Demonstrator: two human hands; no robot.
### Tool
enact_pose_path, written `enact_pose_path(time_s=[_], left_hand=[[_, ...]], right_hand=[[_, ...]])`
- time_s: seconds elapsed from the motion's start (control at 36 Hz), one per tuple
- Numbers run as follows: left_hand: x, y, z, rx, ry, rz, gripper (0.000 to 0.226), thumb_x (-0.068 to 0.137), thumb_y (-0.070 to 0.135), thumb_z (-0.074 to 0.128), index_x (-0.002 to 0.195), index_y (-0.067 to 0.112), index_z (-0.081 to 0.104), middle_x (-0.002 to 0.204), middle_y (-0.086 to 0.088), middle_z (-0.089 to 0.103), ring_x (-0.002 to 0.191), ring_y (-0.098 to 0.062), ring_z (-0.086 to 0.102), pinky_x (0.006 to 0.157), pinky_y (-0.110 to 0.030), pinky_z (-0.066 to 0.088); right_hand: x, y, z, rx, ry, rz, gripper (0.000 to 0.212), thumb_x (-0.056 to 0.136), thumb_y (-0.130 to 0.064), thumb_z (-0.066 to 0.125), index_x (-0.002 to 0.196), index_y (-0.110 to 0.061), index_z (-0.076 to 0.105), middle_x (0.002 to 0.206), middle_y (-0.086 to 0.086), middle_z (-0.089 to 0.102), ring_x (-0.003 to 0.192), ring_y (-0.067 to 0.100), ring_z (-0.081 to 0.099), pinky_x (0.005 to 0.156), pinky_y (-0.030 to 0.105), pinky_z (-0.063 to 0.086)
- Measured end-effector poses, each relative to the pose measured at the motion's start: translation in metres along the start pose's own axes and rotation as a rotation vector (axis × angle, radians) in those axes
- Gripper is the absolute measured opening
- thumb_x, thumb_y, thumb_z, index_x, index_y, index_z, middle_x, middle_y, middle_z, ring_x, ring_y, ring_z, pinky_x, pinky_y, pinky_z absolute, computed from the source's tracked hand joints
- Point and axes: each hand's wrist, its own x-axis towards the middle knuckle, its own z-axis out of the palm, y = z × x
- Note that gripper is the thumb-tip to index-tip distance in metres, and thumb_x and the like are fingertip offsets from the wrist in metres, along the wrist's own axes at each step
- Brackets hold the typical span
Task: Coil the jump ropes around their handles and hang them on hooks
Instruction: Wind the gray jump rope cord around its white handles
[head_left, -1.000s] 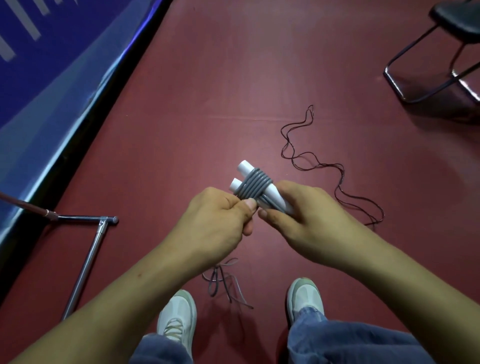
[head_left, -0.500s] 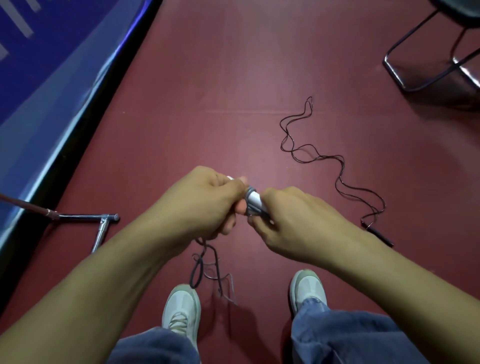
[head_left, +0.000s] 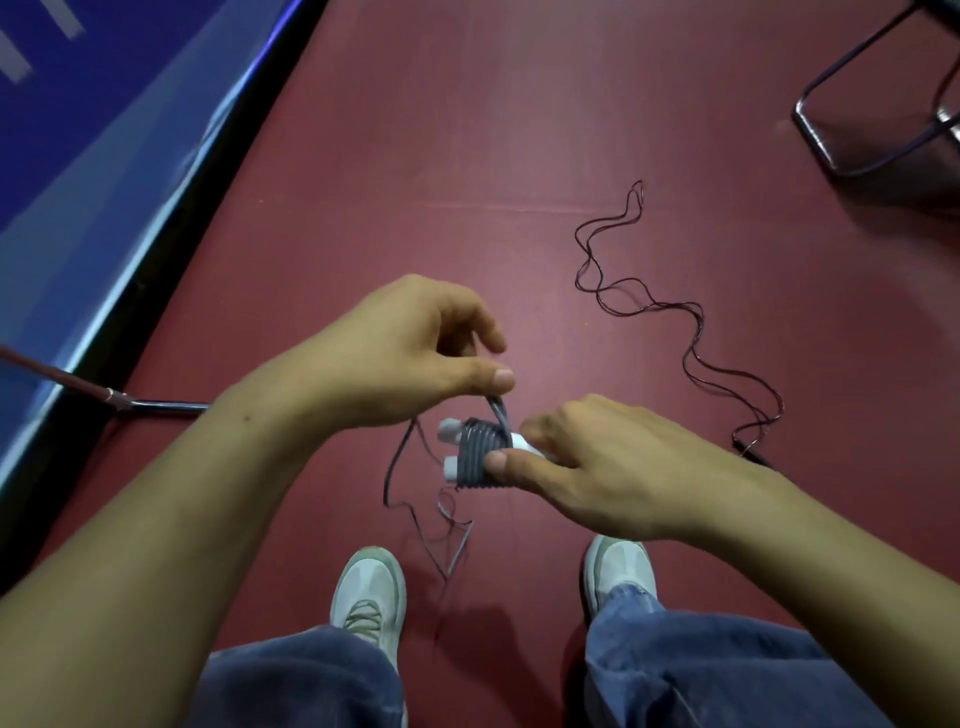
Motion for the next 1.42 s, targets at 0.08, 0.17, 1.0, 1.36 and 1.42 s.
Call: enact_pose_path(time_s=[0.08, 0.17, 1.0, 1.36, 1.42], left_hand=[[0.000, -0.007, 0.002, -0.107, 0.046, 0.096, 0.016, 0.084, 0.027, 0.079, 0.098, 0.029, 0.072, 0.100, 0.009, 0.075, 0.100, -0.004, 0.069, 0.094, -0.041, 0.055], [-0.007, -0.002, 0.002, -0.386, -0.045, 0.146, 0.016, 0.093, 0.002, 0.064, 0.096, 0.014, 0.073, 0.113, 0.002, 0.075, 0.117, -0.009, 0.066, 0.099, -0.030, 0.050], [-0.011, 0.006, 0.042, -0.493, 0.156, 0.152, 0.033, 0.075, 0.001, 0.048, 0.088, 0.016, 0.074, 0.080, -0.003, 0.073, 0.079, -0.025, 0.072, 0.071, -0.042, 0.056], [-0.013, 0.009, 0.055, -0.533, 0.106, -0.111, 0.020, 0.076, 0.023, 0.055, 0.074, 0.016, 0.073, 0.064, -0.010, 0.066, 0.057, -0.020, 0.050, 0.059, -0.036, 0.042], [-0.016, 0.006, 0.053, -0.571, 0.048, -0.097, 0.020, 0.078, 0.027, 0.057, 0.076, 0.017, 0.074, 0.063, -0.004, 0.060, 0.056, -0.016, 0.046, 0.059, -0.032, 0.038]], right_hand=[[-0.001, 0.000, -0.001, 0.241, -0.106, -0.051, 0.059, 0.099, -0.062, 0.046, 0.071, -0.010, 0.045, 0.059, -0.003, 0.035, 0.051, 0.013, 0.030, 0.052, 0.035, 0.028], [-0.001, 0.003, -0.006, 0.560, -0.200, -0.110, 0.054, 0.101, -0.053, 0.052, 0.066, -0.013, 0.046, 0.058, -0.003, 0.037, 0.052, 0.014, 0.032, 0.052, 0.032, 0.030], [-0.009, 0.017, -0.031, 1.048, -0.161, -0.098, 0.051, 0.090, -0.056, 0.052, 0.072, -0.010, 0.065, 0.051, 0.003, 0.034, 0.046, 0.014, 0.024, 0.046, 0.023, 0.017], [-0.004, 0.018, -0.032, 0.987, 0.100, 0.008, 0.055, 0.088, -0.059, 0.059, 0.075, -0.006, 0.065, 0.052, 0.004, 0.041, 0.045, 0.016, 0.029, 0.042, 0.023, 0.023], [-0.003, 0.018, -0.034, 0.929, 0.155, 0.041, 0.050, 0.092, -0.055, 0.058, 0.075, -0.009, 0.068, 0.052, 0.003, 0.044, 0.043, 0.017, 0.031, 0.041, 0.023, 0.025]])
